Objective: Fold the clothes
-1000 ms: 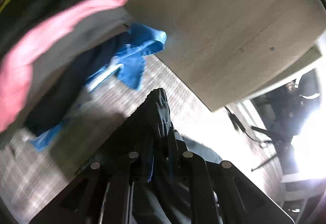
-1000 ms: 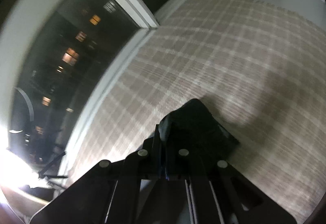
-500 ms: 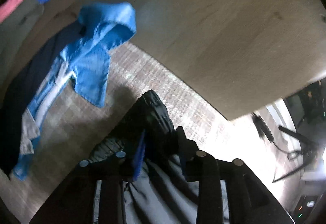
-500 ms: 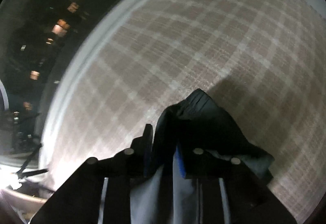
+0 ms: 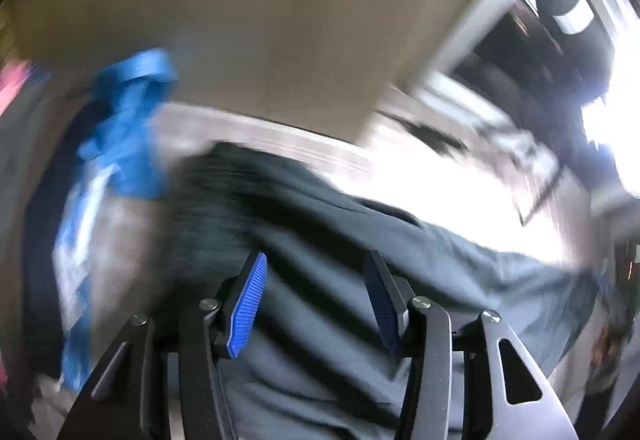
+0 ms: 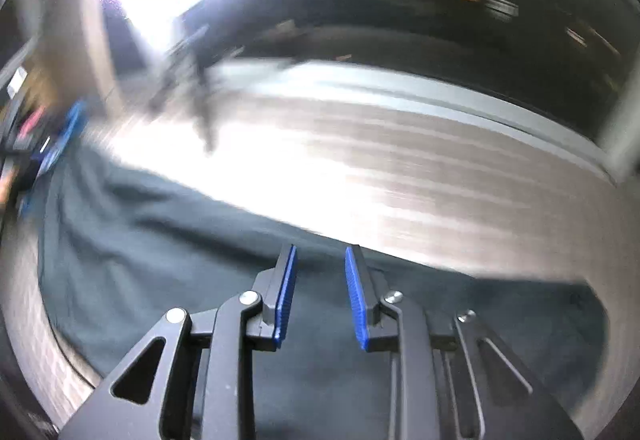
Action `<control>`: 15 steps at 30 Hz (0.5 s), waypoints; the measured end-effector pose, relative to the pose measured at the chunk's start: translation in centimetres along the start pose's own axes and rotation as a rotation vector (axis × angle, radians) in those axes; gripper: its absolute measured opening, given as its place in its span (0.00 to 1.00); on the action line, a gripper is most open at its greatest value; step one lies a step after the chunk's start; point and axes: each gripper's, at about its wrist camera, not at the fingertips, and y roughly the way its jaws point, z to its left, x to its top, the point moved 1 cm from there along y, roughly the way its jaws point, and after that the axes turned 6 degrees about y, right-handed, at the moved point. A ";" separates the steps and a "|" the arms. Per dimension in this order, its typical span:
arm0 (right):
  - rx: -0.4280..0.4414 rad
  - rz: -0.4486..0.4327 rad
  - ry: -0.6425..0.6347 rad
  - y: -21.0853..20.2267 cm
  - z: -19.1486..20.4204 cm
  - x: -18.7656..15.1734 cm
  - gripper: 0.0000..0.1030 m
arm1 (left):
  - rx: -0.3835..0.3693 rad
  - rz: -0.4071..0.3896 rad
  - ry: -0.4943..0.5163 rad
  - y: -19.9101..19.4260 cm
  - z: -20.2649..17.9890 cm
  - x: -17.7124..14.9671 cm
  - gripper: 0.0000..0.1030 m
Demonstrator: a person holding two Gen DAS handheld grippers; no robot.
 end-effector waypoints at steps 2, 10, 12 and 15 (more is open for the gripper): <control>0.077 0.075 -0.056 3.1 3.1 0.7 0.24 | -0.046 0.028 0.057 1.9 -1.8 0.1 0.45; 0.017 0.112 0.111 7.0 2.2 3.3 0.13 | 0.046 -0.017 -0.084 6.5 -0.2 2.6 0.29; 0.033 0.053 0.161 3.9 0.1 2.8 0.14 | 0.085 -0.051 -0.100 4.9 0.4 2.7 0.28; 0.009 -0.092 0.312 -3.8 -5.5 -0.7 0.23 | 0.110 -0.093 0.001 1.6 -0.8 1.4 0.30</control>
